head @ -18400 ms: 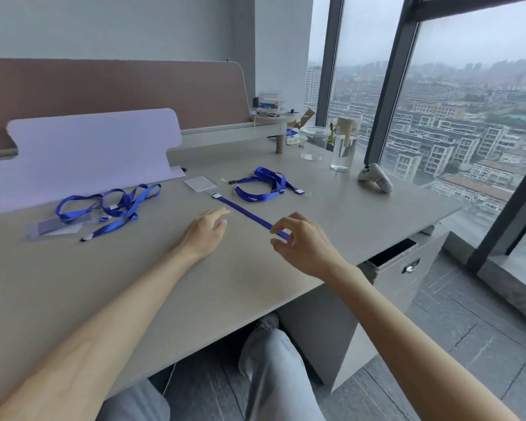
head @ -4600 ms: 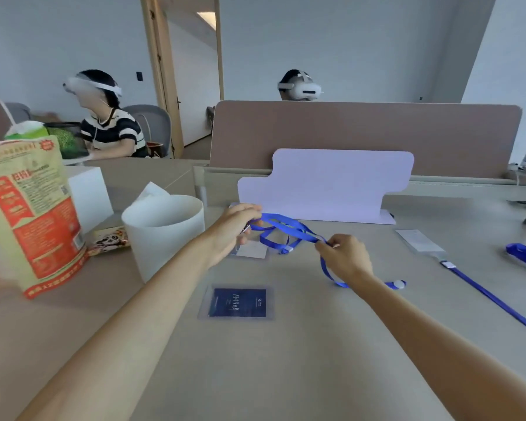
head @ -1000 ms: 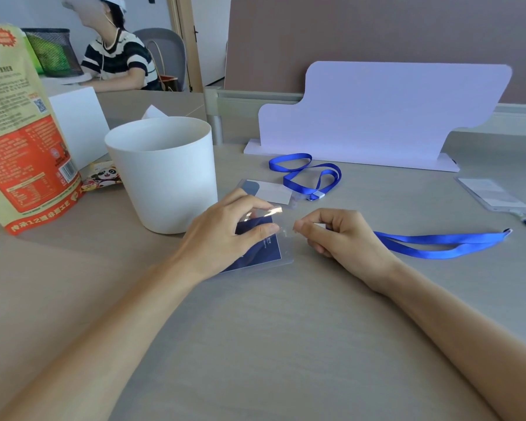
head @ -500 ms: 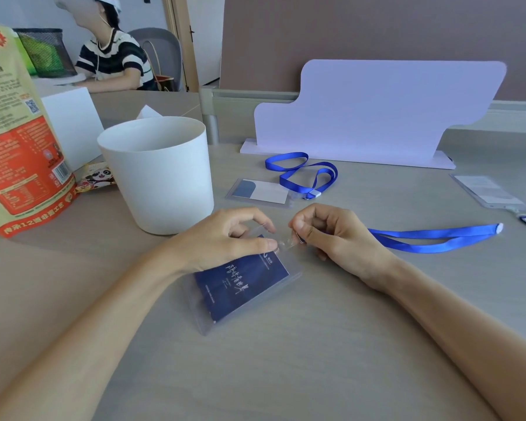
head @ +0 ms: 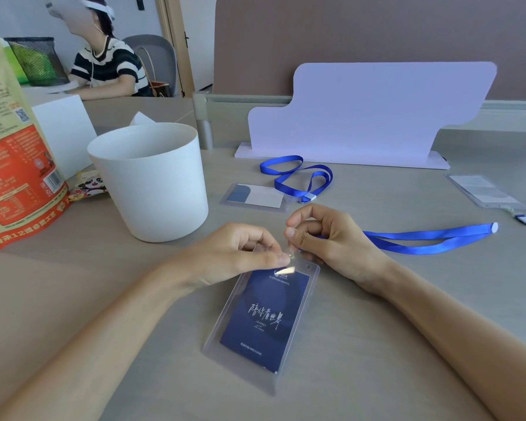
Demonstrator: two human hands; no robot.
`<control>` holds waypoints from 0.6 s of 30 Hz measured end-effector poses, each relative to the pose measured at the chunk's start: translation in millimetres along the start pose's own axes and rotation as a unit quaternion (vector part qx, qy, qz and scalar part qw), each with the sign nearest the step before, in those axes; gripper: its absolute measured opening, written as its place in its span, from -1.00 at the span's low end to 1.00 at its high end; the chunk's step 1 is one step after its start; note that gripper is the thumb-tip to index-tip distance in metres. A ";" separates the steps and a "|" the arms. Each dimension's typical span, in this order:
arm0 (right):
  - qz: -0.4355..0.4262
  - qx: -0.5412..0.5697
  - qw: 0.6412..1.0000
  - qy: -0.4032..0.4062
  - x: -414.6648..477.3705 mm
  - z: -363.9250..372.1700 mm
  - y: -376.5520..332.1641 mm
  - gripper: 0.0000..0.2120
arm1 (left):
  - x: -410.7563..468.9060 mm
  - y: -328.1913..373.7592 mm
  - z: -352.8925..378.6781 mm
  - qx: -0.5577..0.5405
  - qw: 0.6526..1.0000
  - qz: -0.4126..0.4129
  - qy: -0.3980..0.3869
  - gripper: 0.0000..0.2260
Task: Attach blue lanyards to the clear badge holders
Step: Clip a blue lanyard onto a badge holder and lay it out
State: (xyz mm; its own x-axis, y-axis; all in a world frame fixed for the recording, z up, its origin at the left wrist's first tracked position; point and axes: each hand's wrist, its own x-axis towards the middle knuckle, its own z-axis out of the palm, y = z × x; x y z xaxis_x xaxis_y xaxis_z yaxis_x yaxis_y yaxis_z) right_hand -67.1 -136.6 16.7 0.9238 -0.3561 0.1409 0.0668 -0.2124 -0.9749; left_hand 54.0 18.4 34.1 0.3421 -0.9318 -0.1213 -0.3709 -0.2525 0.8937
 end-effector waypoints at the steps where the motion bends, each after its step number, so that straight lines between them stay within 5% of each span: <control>1: 0.001 0.004 1.000 0.001 -0.1 0.0 -0.2 -0.95 | 0.2 0.3 0.7 -0.001 1.000 0.002 0.000 -0.80; 18: 0.021 0.010 0.999 0.022 -1.4 -2.2 -6.4 -0.95 | 3.3 0.9 6.9 -0.029 0.995 -0.013 0.097 -0.81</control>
State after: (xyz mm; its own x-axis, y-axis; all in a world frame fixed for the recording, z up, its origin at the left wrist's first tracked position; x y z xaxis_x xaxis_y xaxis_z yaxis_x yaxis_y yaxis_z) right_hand -69.7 -136.7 23.2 0.9082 -0.4045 0.1070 0.0364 -0.1783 -0.9833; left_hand 48.9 13.2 31.5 0.5133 -0.8558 -0.0642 -0.3119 -0.2557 0.9150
